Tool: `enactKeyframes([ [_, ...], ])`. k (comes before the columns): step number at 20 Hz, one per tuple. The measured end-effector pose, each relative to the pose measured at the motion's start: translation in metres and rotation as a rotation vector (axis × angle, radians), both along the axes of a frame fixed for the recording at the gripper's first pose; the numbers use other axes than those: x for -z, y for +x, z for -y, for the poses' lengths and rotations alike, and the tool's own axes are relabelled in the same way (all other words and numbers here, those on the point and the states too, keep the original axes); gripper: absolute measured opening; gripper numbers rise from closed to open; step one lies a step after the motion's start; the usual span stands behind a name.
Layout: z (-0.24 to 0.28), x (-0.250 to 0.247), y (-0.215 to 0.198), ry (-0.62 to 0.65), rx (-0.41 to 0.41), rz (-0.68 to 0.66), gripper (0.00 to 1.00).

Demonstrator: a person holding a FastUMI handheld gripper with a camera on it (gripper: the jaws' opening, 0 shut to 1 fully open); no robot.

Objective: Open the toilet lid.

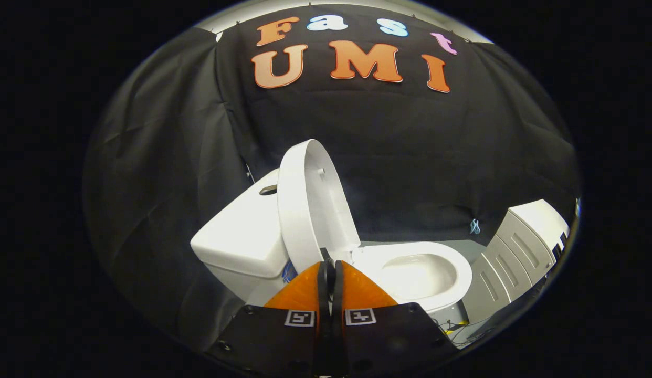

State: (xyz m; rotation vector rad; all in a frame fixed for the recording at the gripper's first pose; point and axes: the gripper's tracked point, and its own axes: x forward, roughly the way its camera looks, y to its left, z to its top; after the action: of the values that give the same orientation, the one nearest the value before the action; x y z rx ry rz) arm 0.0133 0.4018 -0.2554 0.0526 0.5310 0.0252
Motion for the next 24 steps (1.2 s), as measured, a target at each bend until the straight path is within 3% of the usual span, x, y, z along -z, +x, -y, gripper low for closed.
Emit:
enactKeyframes([
  [4,0.001,0.000,0.001,-0.012,0.012,0.007,0.08],
  [8,0.000,0.000,-0.001,0.030,-0.033,0.002,0.13],
  [14,0.019,-0.024,-0.006,0.115,-0.026,0.039,0.56],
  [17,0.036,-0.045,-0.008,0.097,-0.039,0.083,0.76],
  [18,0.046,-0.054,-0.007,0.090,-0.029,0.099,0.88],
  [22,0.074,-0.079,-0.008,0.119,-0.028,0.147,0.99],
  [24,0.091,-0.095,-0.007,0.148,-0.025,0.170,0.99],
])
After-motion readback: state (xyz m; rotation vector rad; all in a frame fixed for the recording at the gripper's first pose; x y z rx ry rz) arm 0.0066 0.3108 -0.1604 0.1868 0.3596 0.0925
